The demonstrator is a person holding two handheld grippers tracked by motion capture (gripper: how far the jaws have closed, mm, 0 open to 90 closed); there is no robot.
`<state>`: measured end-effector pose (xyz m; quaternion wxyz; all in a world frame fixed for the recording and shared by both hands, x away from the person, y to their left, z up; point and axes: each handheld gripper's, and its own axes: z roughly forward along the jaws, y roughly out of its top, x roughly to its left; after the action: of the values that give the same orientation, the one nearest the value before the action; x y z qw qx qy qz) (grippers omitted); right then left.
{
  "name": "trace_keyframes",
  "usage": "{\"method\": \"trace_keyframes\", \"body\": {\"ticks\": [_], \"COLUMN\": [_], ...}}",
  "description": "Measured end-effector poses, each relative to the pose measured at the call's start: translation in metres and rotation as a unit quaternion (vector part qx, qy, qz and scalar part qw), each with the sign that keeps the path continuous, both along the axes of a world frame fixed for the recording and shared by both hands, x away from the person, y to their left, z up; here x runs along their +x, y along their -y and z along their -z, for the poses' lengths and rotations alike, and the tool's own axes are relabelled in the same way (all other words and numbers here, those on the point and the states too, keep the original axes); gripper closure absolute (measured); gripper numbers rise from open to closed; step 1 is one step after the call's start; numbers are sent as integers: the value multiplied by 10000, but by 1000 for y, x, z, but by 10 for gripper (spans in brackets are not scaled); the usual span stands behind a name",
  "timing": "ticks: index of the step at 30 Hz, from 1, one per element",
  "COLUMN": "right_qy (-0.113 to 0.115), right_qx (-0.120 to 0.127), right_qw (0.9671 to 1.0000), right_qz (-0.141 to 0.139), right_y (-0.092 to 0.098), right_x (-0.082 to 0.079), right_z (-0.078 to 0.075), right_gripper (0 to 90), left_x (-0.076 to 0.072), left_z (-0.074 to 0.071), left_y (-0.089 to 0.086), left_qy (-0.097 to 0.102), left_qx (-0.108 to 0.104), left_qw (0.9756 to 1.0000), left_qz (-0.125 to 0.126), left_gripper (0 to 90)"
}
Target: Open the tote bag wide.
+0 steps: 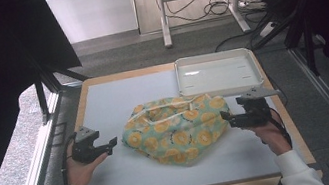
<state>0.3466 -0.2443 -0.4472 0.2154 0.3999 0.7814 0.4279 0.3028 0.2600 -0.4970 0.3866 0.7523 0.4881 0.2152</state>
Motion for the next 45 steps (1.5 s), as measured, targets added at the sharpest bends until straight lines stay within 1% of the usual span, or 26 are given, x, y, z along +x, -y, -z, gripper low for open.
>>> {"method": "trace_keyframes", "body": {"ticks": [3, 6, 9, 12, 14, 16, 20, 23, 27, 29, 34, 35, 36, 40, 43, 45], "right_qy": [14, 52, 65, 63, 78, 89, 105, 87, 65, 72, 82, 102, 106, 97, 80, 59], "right_qx": [-31, -76, -131, -160, -169, -170, -177, -215, -222, -167, -140, -142, -131, -123, -117, -148], "right_qw": [10000, 9999, 9998, 9997, 9996, 9996, 9996, 9995, 9996, 9998, 9998, 9998, 9998, 9998, 9998, 9998], "right_qz": [-61, -101, -142, -170, -191, -209, -215, -228, -180, -110, -81, -98, -103, -94, -106, -103], "right_y": [-5, -7, -11, -12, -13, -13, -15, -15, -11, -8, -7, -8, -8, -8, -8, -10], "right_x": [0, 1, 4, 5, 4, 3, 3, 3, 2, 2, 2, 2, 2, 1, 2, 2], "right_z": [0, 0, 2, 3, 2, 1, 0, 1, 2, 0, -2, -3, -3, -3, -3, -2], "right_gripper": [200, 201, 201, 202, 204, 205, 205, 205, 205, 205, 205, 205, 205, 205, 205, 205], "left_x": [-2, -3, -5, -6, -7, -8, -9, -8, -7, -7, -10, -12, -13, -13, -14, -15], "left_z": [1, 2, 2, 4, 4, 3, 3, 2, 2, 2, -2, -5, -6, -11, -15, -19], "left_y": [1, 1, 1, -1, -2, -2, -1, -1, -1, -1, -4, -4, -4, -1, 0, 1], "left_qy": [62, 77, 84, 4, -5, -77, -84, -87, -44, -35, 62, 125, 148, 189, 103, 99], "left_qx": [16, 41, -10, -64, -94, -140, -115, -148, -115, -116, -119, -119, -140, -141, -131, -149], "left_qw": [10000, 9999, 9999, 10000, 9999, 9998, 9998, 9998, 9998, 9998, 9998, 9998, 9998, 9997, 9998, 9998], "left_qz": [20, 53, 61, 42, 45, 101, 128, 130, 161, 158, 115, 83, 87, 91, 100, 117], "left_gripper": [239, 239, 240, 242, 243, 244, 248, 251, 251, 252, 255, 260, 263, 270, 286, 296]}}
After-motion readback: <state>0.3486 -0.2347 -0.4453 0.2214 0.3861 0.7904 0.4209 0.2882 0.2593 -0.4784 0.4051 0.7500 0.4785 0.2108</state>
